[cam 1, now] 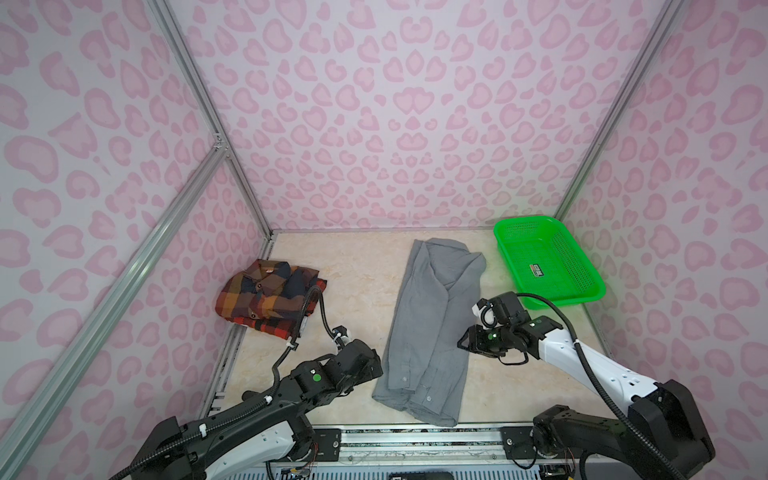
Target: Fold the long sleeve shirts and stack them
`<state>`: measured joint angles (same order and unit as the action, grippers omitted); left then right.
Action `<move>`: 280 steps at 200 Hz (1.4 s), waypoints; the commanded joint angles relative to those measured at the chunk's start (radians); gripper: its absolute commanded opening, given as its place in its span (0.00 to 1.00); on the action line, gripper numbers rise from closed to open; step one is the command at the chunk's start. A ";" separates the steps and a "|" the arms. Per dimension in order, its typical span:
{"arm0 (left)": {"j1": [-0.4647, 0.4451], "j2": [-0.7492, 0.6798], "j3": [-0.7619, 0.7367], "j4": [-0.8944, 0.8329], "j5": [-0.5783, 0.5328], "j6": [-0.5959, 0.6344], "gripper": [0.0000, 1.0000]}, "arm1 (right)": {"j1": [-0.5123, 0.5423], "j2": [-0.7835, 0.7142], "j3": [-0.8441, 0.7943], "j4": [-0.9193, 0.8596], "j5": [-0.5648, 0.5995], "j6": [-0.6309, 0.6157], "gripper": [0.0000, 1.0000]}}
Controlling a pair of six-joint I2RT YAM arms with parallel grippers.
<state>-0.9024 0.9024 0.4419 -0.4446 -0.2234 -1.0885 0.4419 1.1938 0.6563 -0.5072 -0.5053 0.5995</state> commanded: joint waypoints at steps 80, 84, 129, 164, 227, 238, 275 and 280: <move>0.000 0.127 -0.114 0.344 0.261 0.166 0.99 | 0.226 -0.421 -0.342 0.006 0.160 0.487 0.59; 0.000 0.130 -0.116 0.354 0.263 0.166 0.99 | 0.238 -0.431 -0.354 0.013 0.165 0.506 0.59; -0.010 0.171 -0.125 0.429 0.299 0.140 0.98 | 0.338 -0.418 -0.397 0.097 0.212 0.606 0.59; -0.043 0.204 -0.128 0.453 0.306 0.112 0.94 | 0.391 -0.351 -0.392 0.170 0.238 0.631 0.58; -0.107 0.216 -0.131 0.483 0.276 0.057 0.85 | 0.339 -0.237 -0.413 0.332 0.245 0.610 0.54; -0.115 0.216 -0.137 0.492 0.274 0.048 0.82 | 0.283 -0.222 -0.406 0.331 0.226 0.577 0.54; -0.143 0.211 -0.152 0.499 0.253 0.016 0.79 | 0.140 -0.156 -0.372 0.331 0.175 0.457 0.54; -0.147 0.207 -0.152 0.498 0.249 0.011 0.78 | 0.126 -0.139 -0.366 0.332 0.167 0.442 0.53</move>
<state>-1.0355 1.1156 0.3035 0.0864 0.0437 -1.0412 0.6239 1.0050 0.2745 -0.1207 -0.3420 1.1461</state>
